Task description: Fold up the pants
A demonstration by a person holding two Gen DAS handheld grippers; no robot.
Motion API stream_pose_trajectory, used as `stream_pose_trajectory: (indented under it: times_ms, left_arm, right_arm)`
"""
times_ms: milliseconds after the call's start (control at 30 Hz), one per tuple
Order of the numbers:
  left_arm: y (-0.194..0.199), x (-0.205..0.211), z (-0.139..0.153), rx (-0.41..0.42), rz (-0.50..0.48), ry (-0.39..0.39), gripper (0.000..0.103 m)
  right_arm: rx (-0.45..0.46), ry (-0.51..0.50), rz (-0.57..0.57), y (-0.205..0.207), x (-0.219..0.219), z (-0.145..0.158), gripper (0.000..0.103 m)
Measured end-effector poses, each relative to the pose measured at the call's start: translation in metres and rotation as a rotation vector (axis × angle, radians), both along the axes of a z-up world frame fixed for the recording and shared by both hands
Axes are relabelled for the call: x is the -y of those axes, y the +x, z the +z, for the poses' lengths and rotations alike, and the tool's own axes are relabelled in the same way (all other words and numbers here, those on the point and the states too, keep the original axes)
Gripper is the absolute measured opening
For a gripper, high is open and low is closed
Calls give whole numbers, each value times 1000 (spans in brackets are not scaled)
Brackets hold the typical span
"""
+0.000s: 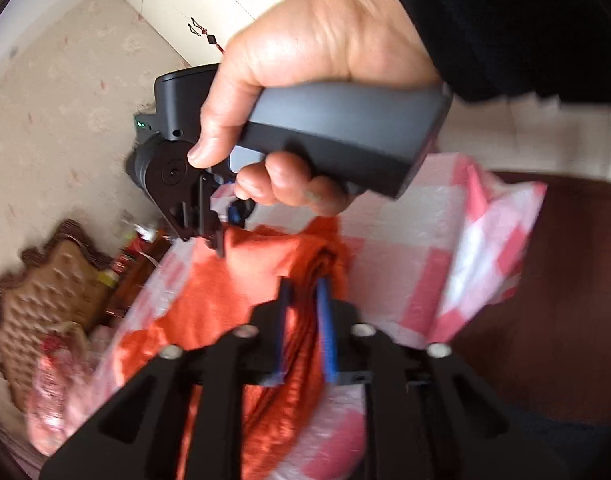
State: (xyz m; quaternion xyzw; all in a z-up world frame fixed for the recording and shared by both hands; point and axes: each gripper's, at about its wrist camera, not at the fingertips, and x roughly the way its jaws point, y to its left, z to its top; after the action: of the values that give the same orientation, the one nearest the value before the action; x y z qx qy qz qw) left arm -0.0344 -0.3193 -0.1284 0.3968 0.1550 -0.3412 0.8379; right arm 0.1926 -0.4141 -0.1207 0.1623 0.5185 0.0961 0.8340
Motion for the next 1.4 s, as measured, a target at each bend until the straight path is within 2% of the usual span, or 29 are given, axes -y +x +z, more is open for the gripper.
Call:
stream_pose_trajectory:
  times_ms: [33,100,167,233,300,333,367,433,533,633,700,767,833,900,933,967,1067,1133,1200,1267,1367,1400]
  left_arm:
    - [-2,-6,8,-26,-18,-38,30]
    - [-3,-22,24,-88,-42,-110,39]
    - [9,-52,50,-191,-3,-236,40]
    - [40,-94,72,-281,128,-388,40]
    - [80,-132,79,-344,272,-476,33]
    - [102,-148,77,-362,328,-496,25]
    - [121,-158,75,-369,360,-495,19]
    - [162,-170,65,-368,383,-465,14]
    - [215,-163,46,-395,315,-370,12]
    - [264,-156,24,-490,286,-311,11]
    - [292,-154,10,-502,320,-247,11]
    - [309,-159,-2,-567,343,-243,10]
    - [311,-163,0,-572,345,-255,9]
    - [303,-169,13,-574,337,-311,14]
    - [294,-174,25,-565,325,-356,21]
    - [279,-180,36,-541,322,-393,23]
    - [236,-188,46,-486,344,-437,23]
    - [203,-191,43,-478,353,-446,23]
    - [178,-186,37,-483,338,-425,23]
    - [147,-174,25,-478,293,-356,23]
    - [125,-161,1,-532,262,-287,23]
    - [121,-158,-9,-531,272,-255,23]
  right_arm:
    - [20,-42,-12,-3,-1,4,24]
    - [63,-159,-56,-9,-2,15,57]
    - [120,-239,-108,-20,-1,31,59]
    - [169,-302,-171,-37,-1,50,59]
    - [242,-239,-186,-63,-13,67,59]
    - [258,-217,-180,-70,-19,68,59]
    - [278,-228,-168,-80,-37,65,59]
    - [299,-294,-143,-86,-62,55,58]
    - [265,-425,-123,-85,-87,21,56]
    - [221,-441,-160,-85,-80,3,56]
    - [183,-435,-185,-83,-68,-10,56]
    - [168,-399,-185,-83,-60,-22,57]
    - [177,-394,-185,-86,-59,-25,57]
    - [165,-397,-191,-85,-59,-21,57]
    - [162,-394,-203,-85,-59,-16,57]
    - [177,-382,-215,-84,-58,-6,57]
    - [232,-386,-194,-72,-66,26,59]
    - [248,-388,-174,-50,-70,37,59]
    - [233,-415,-163,-29,-73,37,59]
    - [210,-438,-120,-6,-75,30,59]
    - [97,-491,-125,21,-62,3,59]
    - [62,-468,-130,26,-53,-7,60]
